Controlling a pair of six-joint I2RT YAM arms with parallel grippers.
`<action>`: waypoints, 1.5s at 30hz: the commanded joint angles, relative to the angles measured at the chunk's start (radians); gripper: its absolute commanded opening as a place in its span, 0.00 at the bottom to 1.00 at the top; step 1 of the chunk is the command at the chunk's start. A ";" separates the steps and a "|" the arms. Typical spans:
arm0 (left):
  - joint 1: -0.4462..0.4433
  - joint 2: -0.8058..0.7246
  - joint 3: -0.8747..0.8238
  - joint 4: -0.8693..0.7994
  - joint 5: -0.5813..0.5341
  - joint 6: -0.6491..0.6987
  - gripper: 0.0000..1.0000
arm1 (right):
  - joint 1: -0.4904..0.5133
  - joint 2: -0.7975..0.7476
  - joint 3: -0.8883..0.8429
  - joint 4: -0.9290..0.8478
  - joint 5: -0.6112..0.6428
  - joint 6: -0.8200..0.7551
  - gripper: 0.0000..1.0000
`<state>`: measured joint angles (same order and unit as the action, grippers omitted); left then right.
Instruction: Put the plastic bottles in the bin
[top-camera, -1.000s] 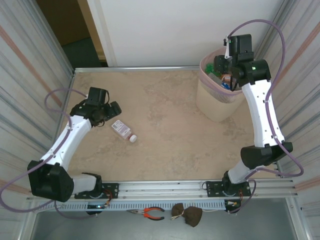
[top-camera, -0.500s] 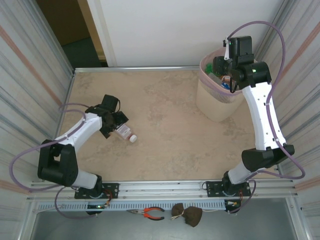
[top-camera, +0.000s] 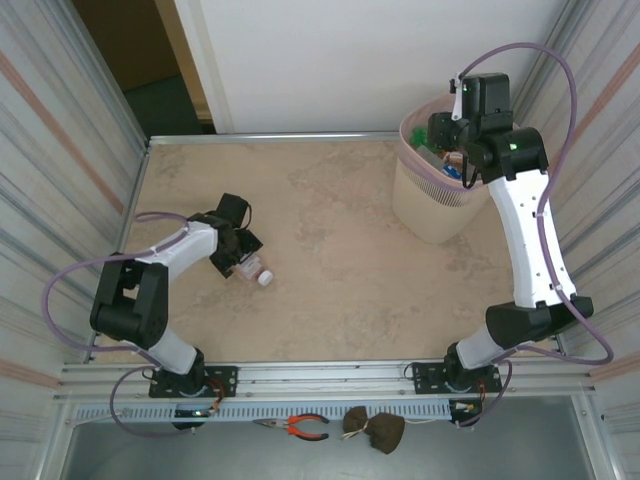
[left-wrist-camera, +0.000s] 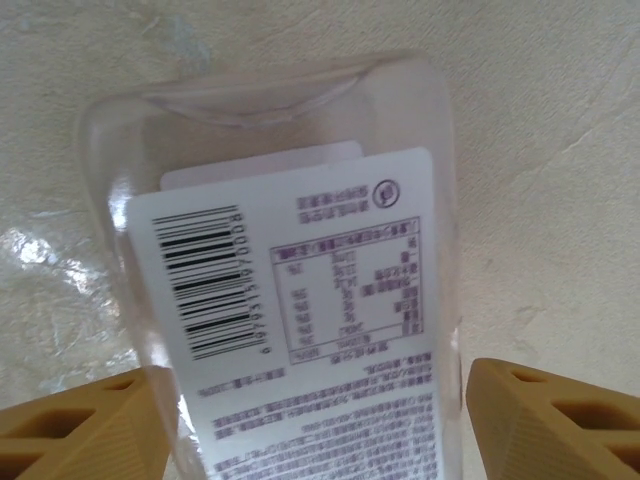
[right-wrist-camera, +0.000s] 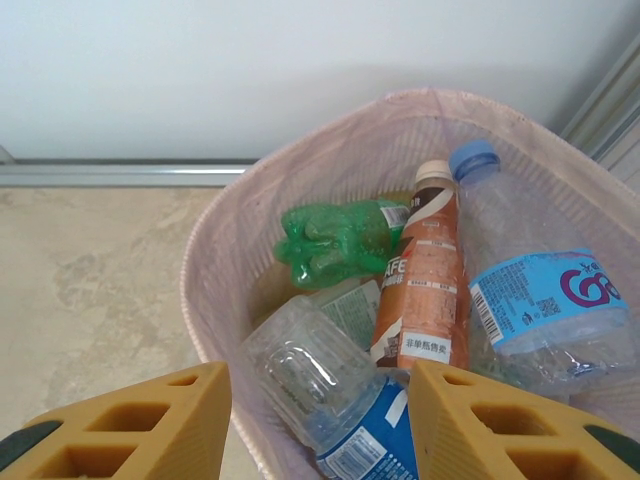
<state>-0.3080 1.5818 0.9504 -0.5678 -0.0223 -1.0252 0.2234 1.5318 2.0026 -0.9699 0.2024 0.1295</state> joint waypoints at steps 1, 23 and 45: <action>-0.002 0.025 -0.002 0.014 -0.027 -0.007 0.76 | -0.001 -0.038 -0.012 0.008 0.000 0.001 0.49; -0.043 0.042 0.009 -0.033 -0.028 0.041 0.82 | 0.008 -0.072 -0.047 0.006 -0.014 0.019 0.48; -0.081 0.017 -0.014 0.023 -0.010 0.086 0.64 | 0.034 -0.074 -0.039 0.007 -0.032 0.034 0.48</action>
<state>-0.3775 1.6283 0.9401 -0.5465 -0.0189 -0.9791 0.2478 1.4895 1.9594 -0.9684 0.1825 0.1326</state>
